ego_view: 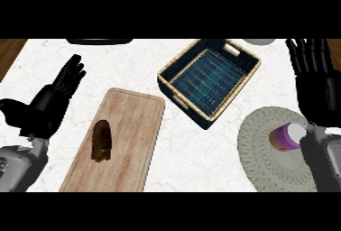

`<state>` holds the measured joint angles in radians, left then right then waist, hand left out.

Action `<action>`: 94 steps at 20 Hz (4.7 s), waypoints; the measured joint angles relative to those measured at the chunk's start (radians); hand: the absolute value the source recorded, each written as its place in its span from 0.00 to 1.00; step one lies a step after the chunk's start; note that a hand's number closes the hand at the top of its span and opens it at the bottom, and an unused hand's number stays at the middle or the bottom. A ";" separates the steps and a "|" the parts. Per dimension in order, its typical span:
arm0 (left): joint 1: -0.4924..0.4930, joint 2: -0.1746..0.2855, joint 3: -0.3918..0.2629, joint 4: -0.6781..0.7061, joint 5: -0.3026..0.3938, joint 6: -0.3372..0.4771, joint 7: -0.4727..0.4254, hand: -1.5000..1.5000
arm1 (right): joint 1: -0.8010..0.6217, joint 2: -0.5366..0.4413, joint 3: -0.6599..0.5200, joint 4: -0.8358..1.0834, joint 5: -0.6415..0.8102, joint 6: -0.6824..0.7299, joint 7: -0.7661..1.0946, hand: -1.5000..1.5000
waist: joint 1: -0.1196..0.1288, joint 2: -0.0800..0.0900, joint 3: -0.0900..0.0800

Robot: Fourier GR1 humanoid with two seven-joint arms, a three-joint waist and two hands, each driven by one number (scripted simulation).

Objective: Pick the can from the placemat and place it in the basket

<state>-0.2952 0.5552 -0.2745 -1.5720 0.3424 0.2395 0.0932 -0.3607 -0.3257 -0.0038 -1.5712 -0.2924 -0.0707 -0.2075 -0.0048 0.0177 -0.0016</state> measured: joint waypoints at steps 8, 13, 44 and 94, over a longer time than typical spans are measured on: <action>0.084 -0.013 0.075 0.074 -0.019 0.096 -0.005 0.50 | 0.245 -0.126 -0.208 0.069 0.068 -0.141 0.025 1.00 | -0.029 -0.016 0.001; 0.088 -0.040 0.077 0.102 -0.024 0.112 -0.002 0.50 | 0.256 -0.072 -0.226 0.120 0.257 -0.425 0.031 0.00 | -0.005 -0.014 0.000; 0.120 -0.090 0.123 0.118 -0.061 0.085 -0.013 0.50 | 0.458 -0.409 -0.124 -0.526 0.473 0.003 1.332 0.00 | -0.005 -0.021 0.000; 0.125 -0.286 0.363 0.081 -0.306 -0.127 0.063 0.50 | 0.408 0.149 -0.104 -0.063 1.023 -0.126 0.929 0.00 | 0.005 -0.018 0.002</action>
<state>-0.1697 0.2691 0.0887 -1.4912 0.0361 0.1127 0.1560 0.0470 -0.1767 -0.1075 -1.6340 0.7309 -0.1969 0.7212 -0.0001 -0.0003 0.0002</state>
